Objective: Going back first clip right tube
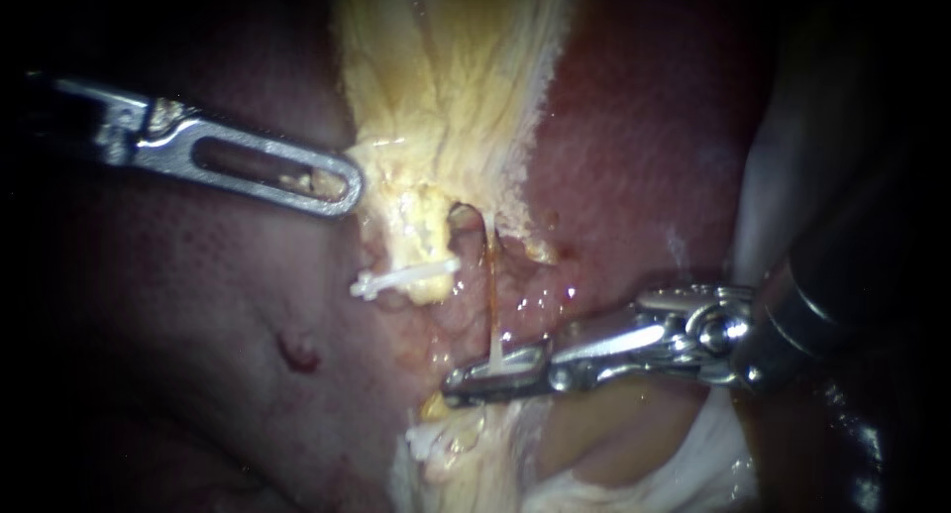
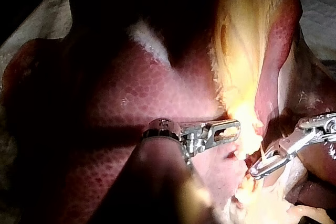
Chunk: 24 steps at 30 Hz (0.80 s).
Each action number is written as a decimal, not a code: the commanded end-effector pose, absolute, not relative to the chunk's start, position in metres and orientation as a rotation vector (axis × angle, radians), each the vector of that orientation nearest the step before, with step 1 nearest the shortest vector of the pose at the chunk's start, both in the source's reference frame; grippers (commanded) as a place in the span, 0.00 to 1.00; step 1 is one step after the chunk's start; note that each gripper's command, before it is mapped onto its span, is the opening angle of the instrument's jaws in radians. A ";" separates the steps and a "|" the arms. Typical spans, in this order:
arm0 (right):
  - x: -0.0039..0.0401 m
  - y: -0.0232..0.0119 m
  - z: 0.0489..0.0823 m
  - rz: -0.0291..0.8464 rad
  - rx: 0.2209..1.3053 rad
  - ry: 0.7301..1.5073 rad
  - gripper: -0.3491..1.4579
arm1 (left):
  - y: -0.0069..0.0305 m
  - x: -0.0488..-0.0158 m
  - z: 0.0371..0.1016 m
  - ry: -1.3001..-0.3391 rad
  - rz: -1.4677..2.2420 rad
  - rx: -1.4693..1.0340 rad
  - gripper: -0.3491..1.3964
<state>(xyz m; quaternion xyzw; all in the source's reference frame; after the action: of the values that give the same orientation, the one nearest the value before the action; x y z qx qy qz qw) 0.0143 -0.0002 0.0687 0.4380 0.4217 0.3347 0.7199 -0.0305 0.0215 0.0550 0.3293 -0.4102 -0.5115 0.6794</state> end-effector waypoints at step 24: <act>0.0153 0.0002 0.0696 0.585 0.765 1.095 0.47 | 0.0215 -0.0305 0.0553 -0.921 -1.148 0.738 0.00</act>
<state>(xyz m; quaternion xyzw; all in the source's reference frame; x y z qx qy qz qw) 0.0152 0.0003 0.0698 0.3365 0.5056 0.2581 0.7513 -0.0305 0.0215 0.0553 0.3288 -0.4102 -0.5115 0.6797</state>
